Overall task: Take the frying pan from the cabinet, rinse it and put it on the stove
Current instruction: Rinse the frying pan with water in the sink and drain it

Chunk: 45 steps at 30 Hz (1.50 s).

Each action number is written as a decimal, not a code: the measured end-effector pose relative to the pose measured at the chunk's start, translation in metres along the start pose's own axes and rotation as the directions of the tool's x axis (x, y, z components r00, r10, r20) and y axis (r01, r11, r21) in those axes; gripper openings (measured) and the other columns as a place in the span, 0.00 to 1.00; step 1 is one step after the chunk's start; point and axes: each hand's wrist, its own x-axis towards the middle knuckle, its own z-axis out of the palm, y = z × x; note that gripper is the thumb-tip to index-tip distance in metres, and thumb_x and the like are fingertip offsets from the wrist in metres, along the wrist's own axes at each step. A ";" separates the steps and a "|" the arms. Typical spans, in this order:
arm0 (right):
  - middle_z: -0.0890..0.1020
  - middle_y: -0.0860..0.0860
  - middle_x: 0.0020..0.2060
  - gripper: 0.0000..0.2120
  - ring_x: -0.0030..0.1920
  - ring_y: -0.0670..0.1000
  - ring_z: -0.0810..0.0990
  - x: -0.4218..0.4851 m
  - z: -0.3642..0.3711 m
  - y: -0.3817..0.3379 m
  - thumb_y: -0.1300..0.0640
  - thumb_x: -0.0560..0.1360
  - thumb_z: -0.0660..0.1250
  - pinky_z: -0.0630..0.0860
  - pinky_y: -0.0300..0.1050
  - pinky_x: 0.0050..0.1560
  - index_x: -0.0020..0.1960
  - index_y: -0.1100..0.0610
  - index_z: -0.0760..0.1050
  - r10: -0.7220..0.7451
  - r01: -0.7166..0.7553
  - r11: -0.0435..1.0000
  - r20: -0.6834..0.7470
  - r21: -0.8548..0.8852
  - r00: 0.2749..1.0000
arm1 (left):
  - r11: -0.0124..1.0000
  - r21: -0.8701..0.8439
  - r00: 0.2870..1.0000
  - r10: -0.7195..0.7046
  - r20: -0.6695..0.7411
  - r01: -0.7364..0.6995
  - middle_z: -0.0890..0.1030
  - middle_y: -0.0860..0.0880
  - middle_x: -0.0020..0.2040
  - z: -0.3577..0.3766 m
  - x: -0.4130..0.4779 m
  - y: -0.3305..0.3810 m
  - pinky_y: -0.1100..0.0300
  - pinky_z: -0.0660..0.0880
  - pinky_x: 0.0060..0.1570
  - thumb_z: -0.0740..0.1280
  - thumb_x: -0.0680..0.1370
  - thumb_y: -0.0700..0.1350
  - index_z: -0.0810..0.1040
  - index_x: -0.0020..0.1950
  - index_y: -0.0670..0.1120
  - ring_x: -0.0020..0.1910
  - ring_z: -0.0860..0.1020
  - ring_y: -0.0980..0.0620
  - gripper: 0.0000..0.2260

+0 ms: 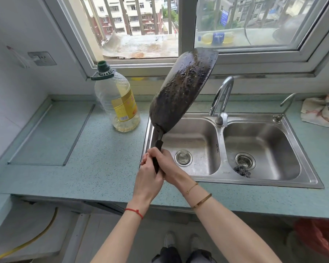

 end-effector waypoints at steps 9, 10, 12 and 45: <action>0.79 0.58 0.37 0.05 0.37 0.52 0.80 -0.004 -0.002 -0.008 0.60 0.77 0.63 0.80 0.43 0.42 0.45 0.63 0.73 -0.030 0.031 0.999 0.016 -0.018 0.999 | 0.998 -0.054 1.000 0.022 -0.019 -0.023 0.81 0.45 0.50 0.001 -0.001 0.009 0.50 0.83 0.44 0.63 0.77 0.43 0.68 0.68 0.43 0.48 0.83 0.47 0.19; 0.79 0.58 0.37 0.06 0.37 0.52 0.80 -0.004 -0.002 -0.008 0.60 0.76 0.63 0.79 0.44 0.42 0.45 0.63 0.73 -0.030 0.031 0.999 0.019 -0.017 0.999 | 0.998 -0.058 0.999 0.025 -0.021 -0.026 0.81 0.45 0.50 0.001 -0.001 0.010 0.50 0.83 0.44 0.63 0.77 0.43 0.68 0.68 0.44 0.48 0.83 0.47 0.19; 0.78 0.58 0.37 0.06 0.38 0.53 0.80 -0.004 -0.002 -0.009 0.59 0.76 0.63 0.79 0.45 0.44 0.45 0.62 0.73 -0.029 0.029 0.999 0.025 -0.015 0.999 | 0.998 -0.065 0.999 0.021 -0.026 -0.022 0.81 0.45 0.49 0.001 -0.001 0.011 0.51 0.83 0.44 0.64 0.77 0.42 0.68 0.68 0.43 0.48 0.83 0.47 0.19; 0.78 0.57 0.35 0.06 0.40 0.55 0.79 -0.009 -0.005 -0.024 0.61 0.78 0.62 0.78 0.49 0.45 0.44 0.63 0.72 -0.064 0.063 0.994 -0.009 -0.084 0.998 | 0.988 -0.153 0.999 0.011 -0.044 -0.018 0.81 0.49 0.43 0.007 0.005 0.024 0.64 0.80 0.38 0.65 0.78 0.38 0.71 0.65 0.41 0.42 0.82 0.55 0.15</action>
